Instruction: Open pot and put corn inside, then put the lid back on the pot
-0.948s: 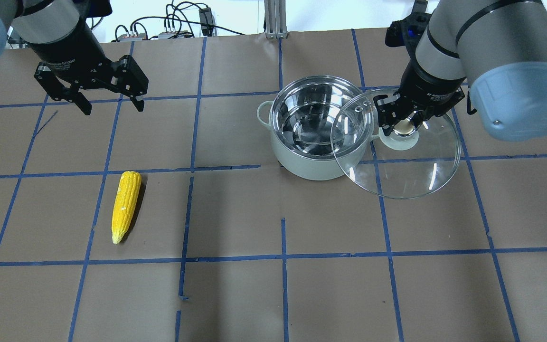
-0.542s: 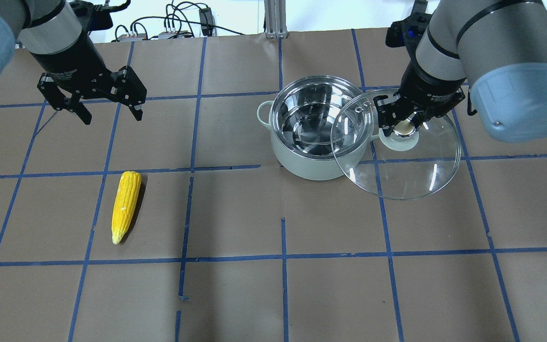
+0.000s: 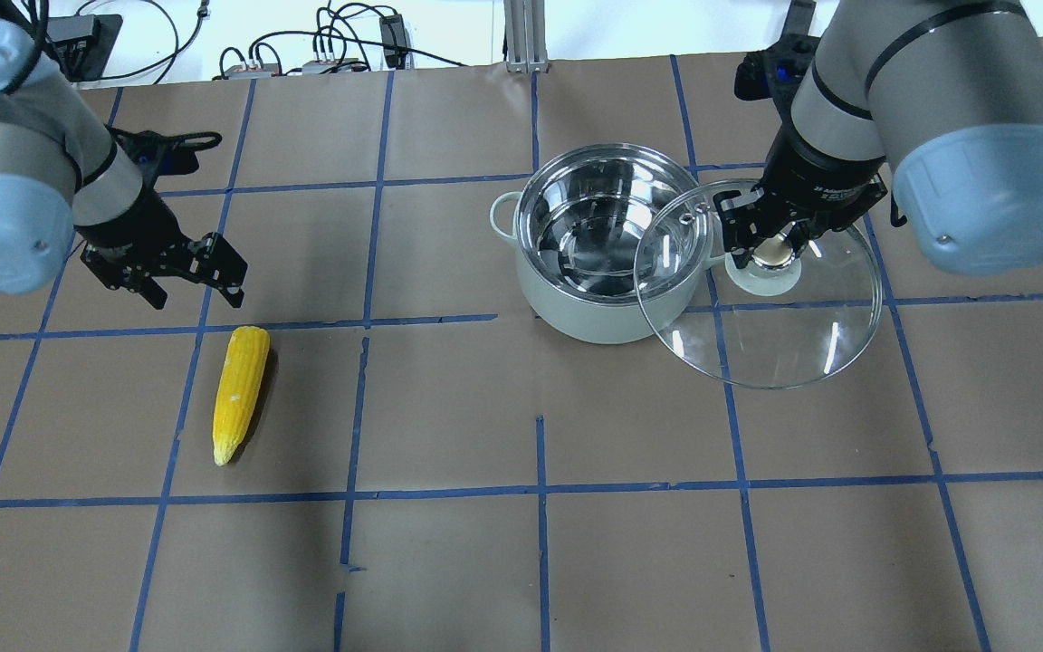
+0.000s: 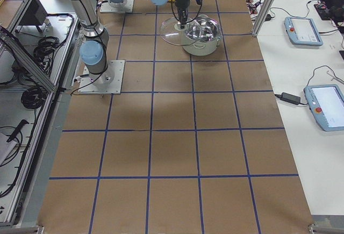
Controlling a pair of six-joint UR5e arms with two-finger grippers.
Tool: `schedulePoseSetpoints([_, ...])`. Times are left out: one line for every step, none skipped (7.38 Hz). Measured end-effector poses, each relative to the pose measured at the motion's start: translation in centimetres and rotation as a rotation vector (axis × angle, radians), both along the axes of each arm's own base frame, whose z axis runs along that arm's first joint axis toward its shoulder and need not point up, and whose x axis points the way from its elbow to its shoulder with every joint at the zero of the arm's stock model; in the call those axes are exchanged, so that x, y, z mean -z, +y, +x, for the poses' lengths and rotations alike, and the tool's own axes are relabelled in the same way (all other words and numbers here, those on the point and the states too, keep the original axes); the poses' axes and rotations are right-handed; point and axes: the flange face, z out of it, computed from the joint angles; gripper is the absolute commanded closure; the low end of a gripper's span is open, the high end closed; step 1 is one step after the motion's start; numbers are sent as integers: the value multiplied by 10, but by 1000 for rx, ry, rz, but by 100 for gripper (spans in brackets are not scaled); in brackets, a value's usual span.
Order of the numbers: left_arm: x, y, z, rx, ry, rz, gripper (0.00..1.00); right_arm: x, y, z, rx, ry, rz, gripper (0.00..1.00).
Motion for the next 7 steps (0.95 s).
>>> schedulePoseSetpoints([39, 5, 7, 17, 0, -17, 2, 1, 0, -1, 0, 1, 4, 58])
schedulePoseSetpoints([72, 7, 10, 27, -1, -28, 6, 2, 0, -2, 1, 2, 6, 58])
schedulePoseSetpoints([100, 9, 10, 31, 2, -20, 13, 2, 0, -2, 1, 2, 8, 58])
schedulePoseSetpoints([118, 10, 10, 33, 4, -11, 36, 3, 0, -2, 1, 3, 10, 58])
schedulePoseSetpoints([127, 10, 10, 34, 3, -3, 69, 3, 0, -3, 1, 3, 10, 58])
schedulePoseSetpoints([130, 10, 10, 35, 1, 1, 88, 3, 0, -3, 1, 4, 10, 58])
schedulePoseSetpoints([131, 10, 8, 38, -1, 5, 89, 3, 0, -3, 1, 4, 11, 58])
